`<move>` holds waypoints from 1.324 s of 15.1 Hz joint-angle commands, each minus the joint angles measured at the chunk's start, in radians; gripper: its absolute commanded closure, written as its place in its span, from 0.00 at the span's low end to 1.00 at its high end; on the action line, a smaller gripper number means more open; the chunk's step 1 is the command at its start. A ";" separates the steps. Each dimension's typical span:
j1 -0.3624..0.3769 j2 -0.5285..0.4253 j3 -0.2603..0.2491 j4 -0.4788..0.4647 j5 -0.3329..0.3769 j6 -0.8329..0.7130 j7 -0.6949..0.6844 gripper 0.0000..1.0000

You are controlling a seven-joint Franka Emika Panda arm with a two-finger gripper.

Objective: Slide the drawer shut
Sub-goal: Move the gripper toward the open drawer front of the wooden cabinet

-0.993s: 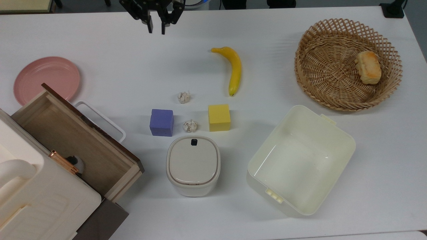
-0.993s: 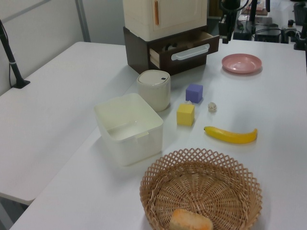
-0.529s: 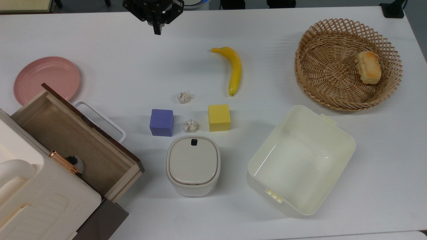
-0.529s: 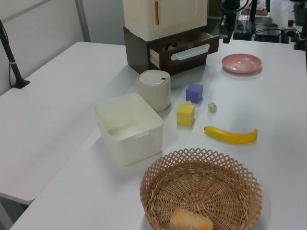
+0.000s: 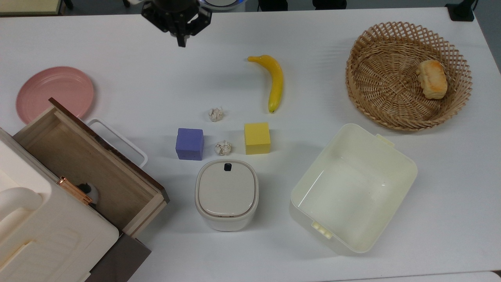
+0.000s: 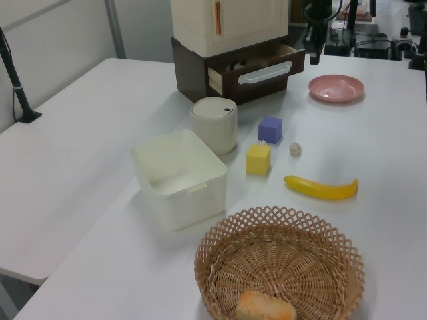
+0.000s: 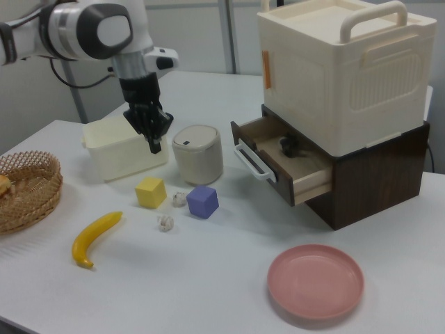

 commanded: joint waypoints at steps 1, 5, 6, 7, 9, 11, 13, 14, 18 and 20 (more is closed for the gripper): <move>-0.032 0.053 -0.008 0.021 -0.009 0.043 0.013 1.00; -0.103 0.128 -0.008 0.024 -0.006 0.164 0.074 1.00; -0.118 0.150 -0.007 0.026 -0.005 0.185 0.101 1.00; -0.124 0.171 -0.007 0.026 -0.003 0.211 0.114 1.00; -0.132 0.215 -0.008 0.028 0.000 0.262 0.157 1.00; -0.143 0.258 -0.008 0.031 -0.006 0.325 0.258 1.00; -0.149 0.298 -0.008 0.057 -0.010 0.401 0.368 1.00; -0.155 0.305 -0.008 0.057 -0.010 0.429 0.397 1.00; -0.157 0.326 -0.008 0.057 -0.011 0.552 0.433 1.00; -0.155 0.337 -0.008 0.058 -0.014 0.586 0.434 1.00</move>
